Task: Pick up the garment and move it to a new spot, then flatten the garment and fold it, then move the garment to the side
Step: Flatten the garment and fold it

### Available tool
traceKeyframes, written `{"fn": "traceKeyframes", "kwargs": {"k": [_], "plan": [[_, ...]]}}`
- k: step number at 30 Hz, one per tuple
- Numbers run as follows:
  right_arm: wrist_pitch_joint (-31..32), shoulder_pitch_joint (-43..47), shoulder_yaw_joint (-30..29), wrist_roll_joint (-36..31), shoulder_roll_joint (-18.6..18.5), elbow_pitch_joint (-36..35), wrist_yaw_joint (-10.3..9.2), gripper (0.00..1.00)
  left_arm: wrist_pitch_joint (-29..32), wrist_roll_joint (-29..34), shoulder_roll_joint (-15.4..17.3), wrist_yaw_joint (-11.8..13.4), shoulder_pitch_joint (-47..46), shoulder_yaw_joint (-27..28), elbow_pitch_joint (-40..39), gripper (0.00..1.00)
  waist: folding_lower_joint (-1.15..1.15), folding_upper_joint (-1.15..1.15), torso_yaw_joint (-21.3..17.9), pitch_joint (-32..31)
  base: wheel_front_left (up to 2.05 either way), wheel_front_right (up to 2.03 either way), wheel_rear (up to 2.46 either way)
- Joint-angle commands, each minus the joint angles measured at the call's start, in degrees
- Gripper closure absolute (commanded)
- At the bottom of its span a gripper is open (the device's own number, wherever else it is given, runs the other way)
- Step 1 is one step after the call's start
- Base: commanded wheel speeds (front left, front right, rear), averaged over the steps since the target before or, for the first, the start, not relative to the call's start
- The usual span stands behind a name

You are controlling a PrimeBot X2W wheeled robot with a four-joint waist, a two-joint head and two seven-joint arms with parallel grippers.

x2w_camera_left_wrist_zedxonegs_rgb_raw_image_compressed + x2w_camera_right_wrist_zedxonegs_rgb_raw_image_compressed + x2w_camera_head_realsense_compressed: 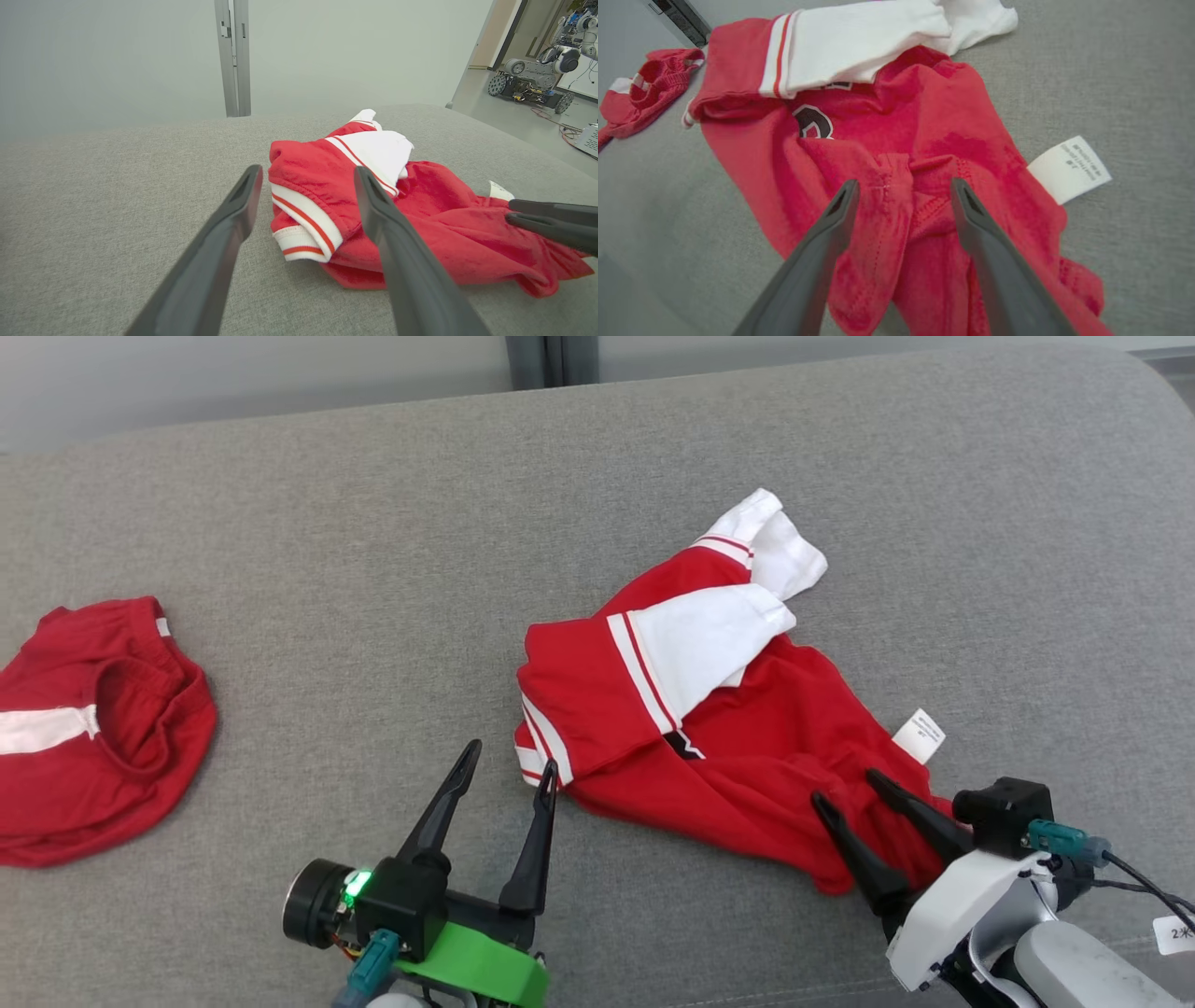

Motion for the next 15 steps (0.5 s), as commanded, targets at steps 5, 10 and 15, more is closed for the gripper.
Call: {"fn": "traceKeyframes", "kwargs": {"k": [5,10,15], "plan": [[1.9,-2.3,2.9,6.5,-1.7,1.7,-0.07,0.0,0.0,-0.5,0.1,0.7,-1.3,-0.8,-0.2,0.0,0.0,0.0,2.5,0.6,0.0,0.0,0.0],[0.1,-4.0,6.1,9.3,-2.7,1.8,-0.07,0.9,0.0,-0.6,0.1,0.9,-1.3,-1.0,-0.1,0.0,0.0,0.0,3.0,1.1,0.0,0.0,0.0],[-3.5,-5.9,8.6,8.3,-4.2,2.1,-0.07,1.0,0.0,-0.3,0.1,1.0,-1.3,-0.7,0.5,0.0,0.0,0.0,2.4,1.1,0.0,0.0,0.0]]}}
